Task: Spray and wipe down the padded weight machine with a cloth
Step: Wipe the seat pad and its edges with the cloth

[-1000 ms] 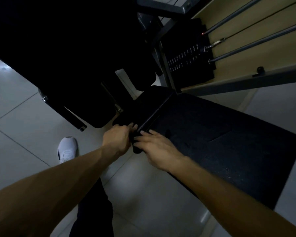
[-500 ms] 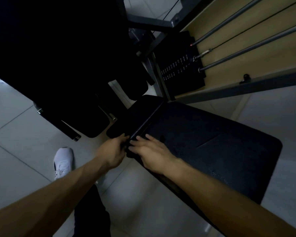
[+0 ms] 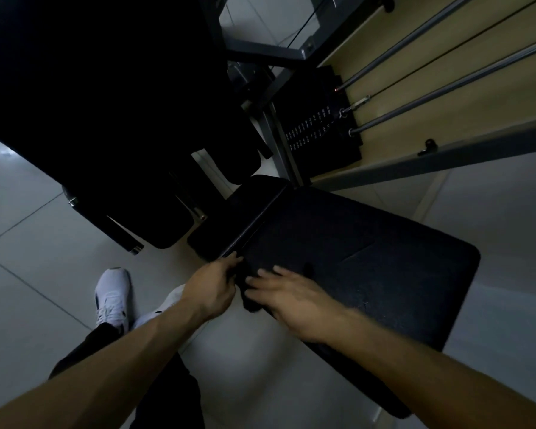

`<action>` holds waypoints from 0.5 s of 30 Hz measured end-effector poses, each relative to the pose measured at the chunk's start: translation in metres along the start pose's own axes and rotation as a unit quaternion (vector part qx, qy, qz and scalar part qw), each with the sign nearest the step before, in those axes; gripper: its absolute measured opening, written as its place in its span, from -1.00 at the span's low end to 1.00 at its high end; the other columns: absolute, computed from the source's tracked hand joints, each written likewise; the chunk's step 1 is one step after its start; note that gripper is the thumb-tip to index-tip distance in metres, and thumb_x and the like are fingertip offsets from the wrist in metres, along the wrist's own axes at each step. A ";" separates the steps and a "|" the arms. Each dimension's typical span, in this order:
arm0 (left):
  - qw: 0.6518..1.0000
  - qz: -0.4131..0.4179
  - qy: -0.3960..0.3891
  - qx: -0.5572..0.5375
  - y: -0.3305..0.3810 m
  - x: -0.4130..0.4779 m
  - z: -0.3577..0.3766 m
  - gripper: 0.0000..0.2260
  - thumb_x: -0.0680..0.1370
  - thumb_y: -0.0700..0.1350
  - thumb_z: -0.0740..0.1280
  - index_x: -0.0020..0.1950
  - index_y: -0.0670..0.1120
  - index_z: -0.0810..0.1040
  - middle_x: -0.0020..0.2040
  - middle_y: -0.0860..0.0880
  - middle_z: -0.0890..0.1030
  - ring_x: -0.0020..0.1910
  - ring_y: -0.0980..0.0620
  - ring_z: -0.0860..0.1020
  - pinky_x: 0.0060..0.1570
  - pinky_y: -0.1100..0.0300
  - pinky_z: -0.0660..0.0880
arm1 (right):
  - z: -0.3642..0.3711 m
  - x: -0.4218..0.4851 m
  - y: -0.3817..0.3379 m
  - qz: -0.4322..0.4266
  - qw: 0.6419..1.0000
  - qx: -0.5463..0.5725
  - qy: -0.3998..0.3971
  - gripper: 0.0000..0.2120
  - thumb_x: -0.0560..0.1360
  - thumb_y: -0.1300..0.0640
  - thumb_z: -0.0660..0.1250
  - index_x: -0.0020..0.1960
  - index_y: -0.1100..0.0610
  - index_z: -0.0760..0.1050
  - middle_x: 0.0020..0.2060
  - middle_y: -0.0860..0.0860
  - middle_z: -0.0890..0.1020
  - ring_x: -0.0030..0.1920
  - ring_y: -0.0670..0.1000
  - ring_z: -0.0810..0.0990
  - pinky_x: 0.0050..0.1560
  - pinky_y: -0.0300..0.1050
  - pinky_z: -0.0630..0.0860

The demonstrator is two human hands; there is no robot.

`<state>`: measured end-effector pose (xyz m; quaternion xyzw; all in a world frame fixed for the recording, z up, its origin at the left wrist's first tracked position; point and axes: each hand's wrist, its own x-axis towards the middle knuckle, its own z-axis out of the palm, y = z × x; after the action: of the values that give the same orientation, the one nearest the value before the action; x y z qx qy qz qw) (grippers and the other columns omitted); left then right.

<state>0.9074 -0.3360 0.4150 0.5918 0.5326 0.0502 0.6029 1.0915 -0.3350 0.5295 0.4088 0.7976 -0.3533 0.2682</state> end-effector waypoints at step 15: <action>0.998 -0.001 -0.052 0.031 0.008 -0.004 -0.007 -0.45 0.60 -0.32 0.18 0.57 0.02 0.36 0.62 0.10 0.21 0.56 0.00 0.29 0.51 0.10 0.28 | 0.010 -0.019 -0.008 -0.020 1.000 -0.004 0.022 -0.50 0.62 0.33 0.24 0.55 0.12 0.40 0.59 0.07 0.31 0.63 0.09 0.18 0.57 -0.12 -0.13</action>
<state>0.9051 -0.3321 0.4252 0.6115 0.5023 0.0023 0.6113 1.0960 -0.3547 0.5403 0.3998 0.8127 -0.3460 0.2448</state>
